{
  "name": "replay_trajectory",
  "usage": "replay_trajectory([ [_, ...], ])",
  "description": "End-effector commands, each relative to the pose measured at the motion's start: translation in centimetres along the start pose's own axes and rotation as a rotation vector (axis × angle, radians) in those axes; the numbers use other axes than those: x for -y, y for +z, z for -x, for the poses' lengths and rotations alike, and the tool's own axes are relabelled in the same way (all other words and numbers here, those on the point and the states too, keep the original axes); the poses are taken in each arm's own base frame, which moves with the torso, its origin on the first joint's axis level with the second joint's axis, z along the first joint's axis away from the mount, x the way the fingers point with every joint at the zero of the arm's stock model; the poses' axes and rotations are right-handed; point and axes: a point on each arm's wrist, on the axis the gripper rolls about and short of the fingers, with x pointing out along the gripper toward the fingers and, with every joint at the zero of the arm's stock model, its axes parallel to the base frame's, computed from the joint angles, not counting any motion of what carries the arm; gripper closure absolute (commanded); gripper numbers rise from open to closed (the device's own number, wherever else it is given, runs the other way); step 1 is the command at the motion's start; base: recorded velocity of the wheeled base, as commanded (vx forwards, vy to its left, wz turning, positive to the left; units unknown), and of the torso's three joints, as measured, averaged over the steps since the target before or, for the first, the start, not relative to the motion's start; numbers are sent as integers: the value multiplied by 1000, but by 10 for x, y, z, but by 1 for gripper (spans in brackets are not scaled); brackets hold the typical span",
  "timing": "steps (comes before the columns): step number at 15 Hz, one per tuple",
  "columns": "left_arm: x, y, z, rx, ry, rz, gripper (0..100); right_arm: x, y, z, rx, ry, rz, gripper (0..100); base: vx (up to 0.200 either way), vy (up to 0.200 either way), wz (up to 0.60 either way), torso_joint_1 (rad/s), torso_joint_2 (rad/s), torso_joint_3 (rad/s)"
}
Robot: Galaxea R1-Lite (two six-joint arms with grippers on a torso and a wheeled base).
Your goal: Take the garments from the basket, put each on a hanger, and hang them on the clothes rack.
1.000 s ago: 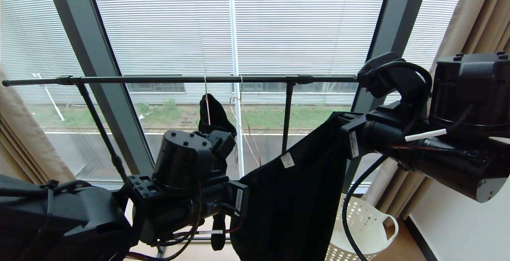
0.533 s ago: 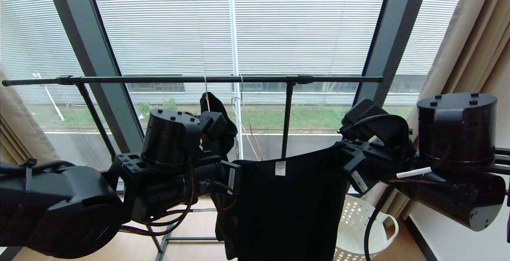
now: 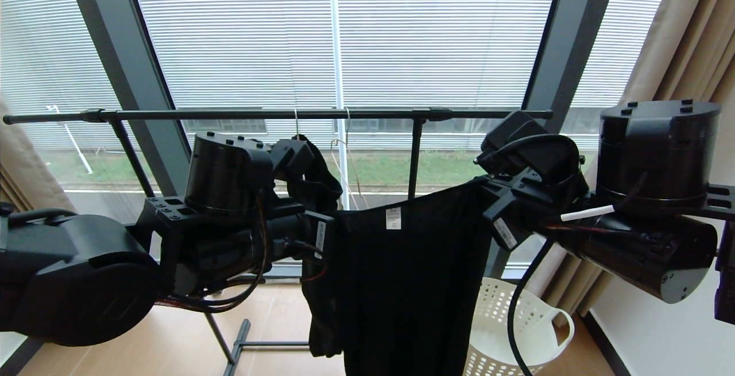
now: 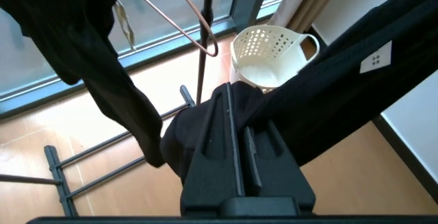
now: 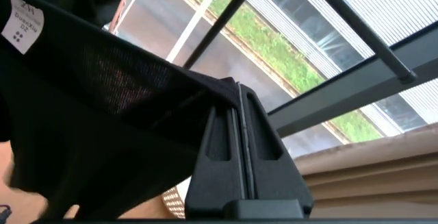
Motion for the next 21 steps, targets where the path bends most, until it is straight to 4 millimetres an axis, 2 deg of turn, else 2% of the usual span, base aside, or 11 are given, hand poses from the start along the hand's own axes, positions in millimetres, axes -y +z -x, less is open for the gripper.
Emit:
replay_trajectory([
  [1, 1, 8, 3, 24, -3, -6, 100, 0, 3, -2, 26, -12, -30, 100, 0, 0, 0, 0, 0, 0],
  [4, 3, 19, 7, 25, -6, -16, 100, 2, 5, -1, 41, -22, -51, 100, 0, 0, 0, 0, 0, 0],
  [8, 5, 50, 23, 44, -5, -13, 100, 7, 8, 5, 59, -34, -61, 100, 0, 0, 0, 0, 0, 0],
  [12, 3, 72, 20, 91, 6, -28, 100, 10, 4, 22, 67, -16, -52, 100, 0, 0, 0, 0, 0, 0],
  [13, 1, 76, 17, 101, 11, -34, 100, 3, 3, 29, 70, 17, -34, 100, 0, 0, 0, 0, 0, 0],
  [14, 2, 83, 7, 111, 10, -35, 100, -16, 6, 45, 89, 112, 6, 100, 0, 0, 0, 0, 0, 0],
  [15, 3, 84, 4, 114, 8, -36, 100, -20, 7, 47, 90, 131, 14, 100, 0, 0, 0, 0, 0, 0],
  [16, 5, 91, -4, 129, 1, -36, 100, -39, 11, 57, 110, 211, 19, 100, 0, 0, 0, 0, 0, 0],
  [17, 5, 92, -4, 130, 2, -36, 100, -40, 11, 57, 110, 215, 18, 100, 0, 0, 0, 0, 0, 0],
  [18, 7, 99, -11, 150, -4, -36, 100, -62, 15, 59, 111, 284, -26, 100, 0, 0, 0, 0, 0, 0],
  [21, 11, 108, -21, 174, -14, -38, 100, -92, 23, 50, 82, 349, -119, 100, 0, 0, 0, 0, 0, 0],
])
